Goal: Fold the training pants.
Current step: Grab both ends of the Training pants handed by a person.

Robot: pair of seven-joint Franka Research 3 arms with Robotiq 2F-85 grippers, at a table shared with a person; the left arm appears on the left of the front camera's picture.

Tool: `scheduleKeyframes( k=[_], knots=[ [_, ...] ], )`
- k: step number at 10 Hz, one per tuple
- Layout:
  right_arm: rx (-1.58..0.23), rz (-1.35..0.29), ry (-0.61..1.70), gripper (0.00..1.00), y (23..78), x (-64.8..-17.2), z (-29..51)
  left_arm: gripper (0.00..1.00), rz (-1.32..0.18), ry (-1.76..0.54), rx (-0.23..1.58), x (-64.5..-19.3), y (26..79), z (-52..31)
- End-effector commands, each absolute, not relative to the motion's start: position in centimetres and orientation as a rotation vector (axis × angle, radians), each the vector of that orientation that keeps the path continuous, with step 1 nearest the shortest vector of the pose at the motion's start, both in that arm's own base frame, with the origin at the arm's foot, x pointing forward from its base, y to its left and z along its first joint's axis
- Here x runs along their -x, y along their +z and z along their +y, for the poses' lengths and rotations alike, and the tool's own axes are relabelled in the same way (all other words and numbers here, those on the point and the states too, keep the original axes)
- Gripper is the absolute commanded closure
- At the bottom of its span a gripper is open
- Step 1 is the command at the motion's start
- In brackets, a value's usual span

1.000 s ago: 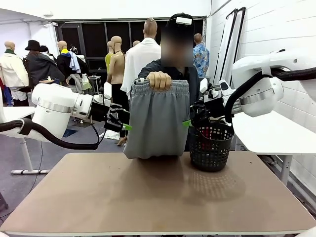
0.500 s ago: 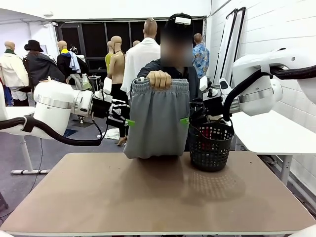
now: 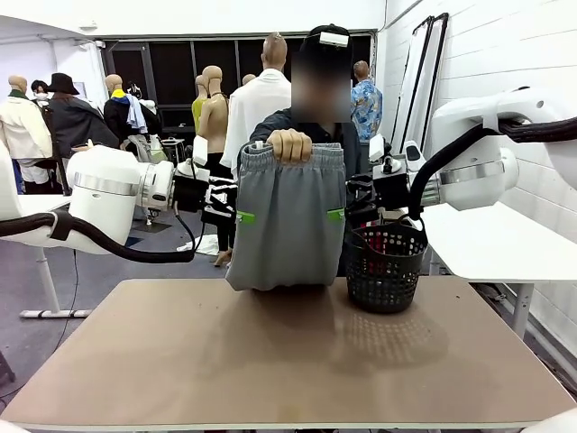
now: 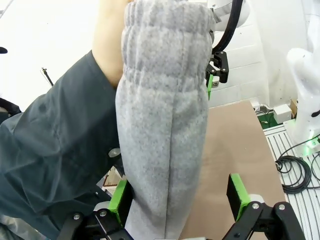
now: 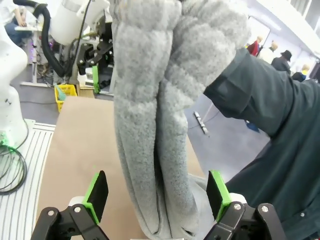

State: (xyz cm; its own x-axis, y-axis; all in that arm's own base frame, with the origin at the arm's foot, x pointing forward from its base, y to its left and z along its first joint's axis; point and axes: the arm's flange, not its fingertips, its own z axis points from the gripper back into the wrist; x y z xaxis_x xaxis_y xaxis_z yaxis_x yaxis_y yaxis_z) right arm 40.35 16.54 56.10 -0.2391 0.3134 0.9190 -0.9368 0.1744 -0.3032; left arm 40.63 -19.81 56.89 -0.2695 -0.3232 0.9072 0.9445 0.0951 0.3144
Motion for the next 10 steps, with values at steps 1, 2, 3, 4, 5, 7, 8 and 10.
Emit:
scheduleKeyframes(
  k=[1, 2, 3, 4, 5, 7, 8, 10],
  knots=[
    [-0.734, -1.333, 1.353, 0.00, 55.6, -40.7, 16.9, 0.00, -1.270, -1.422, 0.745, -40.5, 57.3, -20.3],
    [-0.749, -1.342, 1.348, 0.00, 55.7, -40.8, 17.1, 0.00, -1.272, -1.414, 0.751, -40.4, 57.4, -20.4],
    [-0.765, -1.352, 1.343, 0.00, 55.8, -41.0, 17.4, 0.00, -1.275, -1.403, 0.765, -40.4, 57.6, -20.4],
    [-0.777, -1.358, 1.341, 0.00, 55.9, -41.0, 17.6, 0.00, -1.277, -1.395, 0.773, -40.3, 57.8, -20.5],
    [-0.792, -1.371, 1.339, 0.00, 56.1, -41.1, 17.7, 0.00, -1.279, -1.389, 0.783, -40.2, 58.1, -20.6],
    [-0.806, -1.392, 1.333, 0.00, 56.6, -41.1, 17.9, 0.00, -1.280, -1.379, 0.796, -40.1, 58.6, -20.7],
    [-0.810, -1.405, 1.330, 0.00, 56.9, -41.1, 17.9, 0.00, -1.296, -1.368, 0.796, -40.2, 58.9, -20.7],
    [-0.839, -1.408, 1.340, 0.00, 57.3, -41.1, 18.1, 0.00, -1.330, -1.361, 0.804, -40.2, 59.2, -20.8]
  ],
)
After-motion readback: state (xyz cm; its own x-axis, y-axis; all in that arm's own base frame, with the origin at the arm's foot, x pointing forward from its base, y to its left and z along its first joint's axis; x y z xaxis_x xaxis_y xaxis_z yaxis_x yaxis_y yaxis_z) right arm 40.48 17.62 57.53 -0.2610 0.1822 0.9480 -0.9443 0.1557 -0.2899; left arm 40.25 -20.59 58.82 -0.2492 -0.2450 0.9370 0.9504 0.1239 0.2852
